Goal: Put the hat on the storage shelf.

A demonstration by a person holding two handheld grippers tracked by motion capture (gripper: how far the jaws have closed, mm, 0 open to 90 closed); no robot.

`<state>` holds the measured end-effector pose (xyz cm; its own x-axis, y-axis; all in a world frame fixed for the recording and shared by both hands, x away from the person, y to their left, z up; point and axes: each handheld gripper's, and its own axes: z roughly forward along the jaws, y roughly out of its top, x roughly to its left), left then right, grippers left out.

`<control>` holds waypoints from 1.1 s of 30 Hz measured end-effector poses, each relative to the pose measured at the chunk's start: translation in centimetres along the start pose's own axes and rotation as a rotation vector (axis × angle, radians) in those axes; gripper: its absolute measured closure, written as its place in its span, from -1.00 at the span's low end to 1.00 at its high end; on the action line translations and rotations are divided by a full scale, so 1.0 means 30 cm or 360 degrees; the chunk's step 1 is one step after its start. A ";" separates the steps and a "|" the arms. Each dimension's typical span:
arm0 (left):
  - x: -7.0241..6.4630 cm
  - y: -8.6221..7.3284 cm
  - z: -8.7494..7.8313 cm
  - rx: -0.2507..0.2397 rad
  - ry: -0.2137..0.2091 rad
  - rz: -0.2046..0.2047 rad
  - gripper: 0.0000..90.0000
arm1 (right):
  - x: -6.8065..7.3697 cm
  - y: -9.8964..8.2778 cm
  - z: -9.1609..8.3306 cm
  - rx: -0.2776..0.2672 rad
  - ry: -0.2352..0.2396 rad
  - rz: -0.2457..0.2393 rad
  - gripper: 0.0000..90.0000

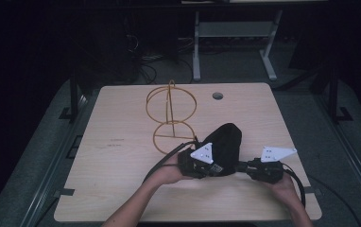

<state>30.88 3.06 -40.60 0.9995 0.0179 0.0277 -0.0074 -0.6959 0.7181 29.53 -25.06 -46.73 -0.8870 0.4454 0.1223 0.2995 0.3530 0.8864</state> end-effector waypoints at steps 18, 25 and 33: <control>-0.006 0.018 -0.099 -0.0039 0.0209 -0.0083 0.13 | 0.020 0.054 -0.156 -0.0110 -0.0202 0.0014 0.98; -0.016 -0.017 -0.137 -0.0055 0.0263 -0.0104 0.06 | 0.034 0.119 -0.205 -0.0096 -0.0229 -0.0036 0.98; -0.024 -0.074 -0.172 -0.0066 0.0313 -0.0155 0.01 | 0.039 0.161 -0.246 -0.0130 -0.0241 -0.0063 0.98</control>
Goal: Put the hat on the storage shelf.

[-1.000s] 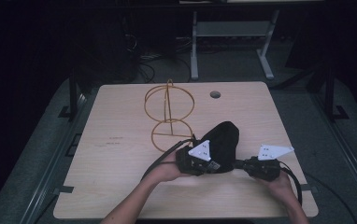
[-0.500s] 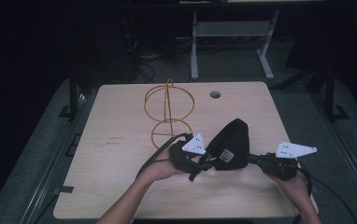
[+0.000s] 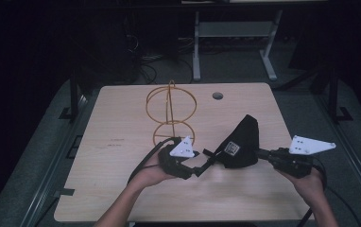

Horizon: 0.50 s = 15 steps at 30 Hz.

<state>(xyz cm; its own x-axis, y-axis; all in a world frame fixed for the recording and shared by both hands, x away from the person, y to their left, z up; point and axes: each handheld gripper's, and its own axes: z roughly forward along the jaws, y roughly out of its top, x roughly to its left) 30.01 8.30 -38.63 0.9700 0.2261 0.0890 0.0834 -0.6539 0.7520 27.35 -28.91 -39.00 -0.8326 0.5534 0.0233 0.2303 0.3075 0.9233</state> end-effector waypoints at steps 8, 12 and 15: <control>0.000 -0.070 -0.033 0.0022 0.0060 -0.0033 -0.04 | -0.009 0.058 -0.031 -0.0007 -0.0012 -0.0043 0.98; 0.014 -0.117 -0.055 0.0044 0.0094 -0.0070 -0.05 | -0.020 0.089 -0.039 0.0002 -0.0003 -0.0046 0.98; 0.016 -0.140 -0.063 0.0041 0.0112 -0.0092 -0.06 | -0.025 0.111 -0.041 0.0009 0.0001 -0.0048 0.98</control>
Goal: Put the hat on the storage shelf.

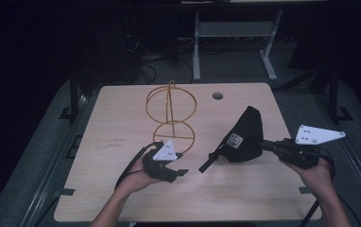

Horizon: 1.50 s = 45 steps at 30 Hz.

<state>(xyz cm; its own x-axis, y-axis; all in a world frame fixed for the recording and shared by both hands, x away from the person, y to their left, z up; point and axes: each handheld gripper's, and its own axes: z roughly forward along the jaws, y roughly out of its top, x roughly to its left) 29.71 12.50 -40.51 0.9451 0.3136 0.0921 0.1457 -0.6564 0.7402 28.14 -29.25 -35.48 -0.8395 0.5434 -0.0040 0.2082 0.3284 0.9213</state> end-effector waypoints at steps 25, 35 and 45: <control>0.031 -0.156 -0.077 0.0031 0.0122 -0.0098 -0.12 | -0.016 0.301 0.065 -0.0026 0.0067 -0.0132 0.98; 0.033 -0.159 -0.088 0.0026 0.0148 -0.0093 -0.13 | -0.019 0.436 0.135 0.0002 0.0126 -0.0186 0.98; 0.049 -0.171 -0.098 0.0028 0.0166 -0.0107 -0.13 | -0.026 0.547 0.217 0.0042 0.0162 -0.0234 0.98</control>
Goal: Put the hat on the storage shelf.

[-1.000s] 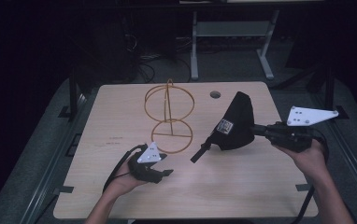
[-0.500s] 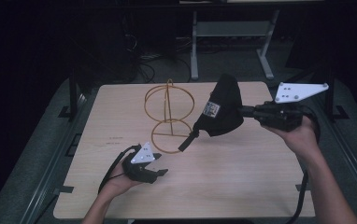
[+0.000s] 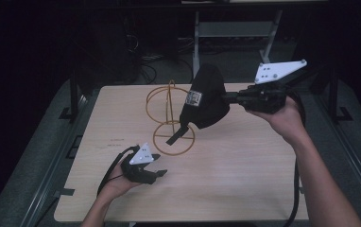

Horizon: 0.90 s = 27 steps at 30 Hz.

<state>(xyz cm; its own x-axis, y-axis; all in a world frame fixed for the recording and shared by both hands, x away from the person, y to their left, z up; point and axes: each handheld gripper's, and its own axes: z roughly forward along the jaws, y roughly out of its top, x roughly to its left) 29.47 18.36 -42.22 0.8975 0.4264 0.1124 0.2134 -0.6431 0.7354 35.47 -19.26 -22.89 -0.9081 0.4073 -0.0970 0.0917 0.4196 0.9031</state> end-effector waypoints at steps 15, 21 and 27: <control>0.011 -0.006 0.003 -0.0014 -0.0015 -0.0041 -0.13 | -0.040 0.175 0.152 0.0054 0.0066 -0.0042 0.98; 0.013 -0.007 0.005 -0.0004 -0.0006 -0.0032 -0.13 | -0.053 0.221 0.217 0.0103 0.0079 -0.0032 0.98; 0.011 -0.005 0.008 -0.0004 -0.0012 -0.0021 -0.13 | -0.069 0.263 0.290 0.0132 0.0105 0.0011 0.98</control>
<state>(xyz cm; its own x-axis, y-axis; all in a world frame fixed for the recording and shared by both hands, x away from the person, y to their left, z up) 29.83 18.45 -42.46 0.8976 0.4299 0.0978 0.2240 -0.6357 0.7387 41.62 -9.74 -19.18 -0.9321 0.3570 -0.0605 0.1292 0.4840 0.8655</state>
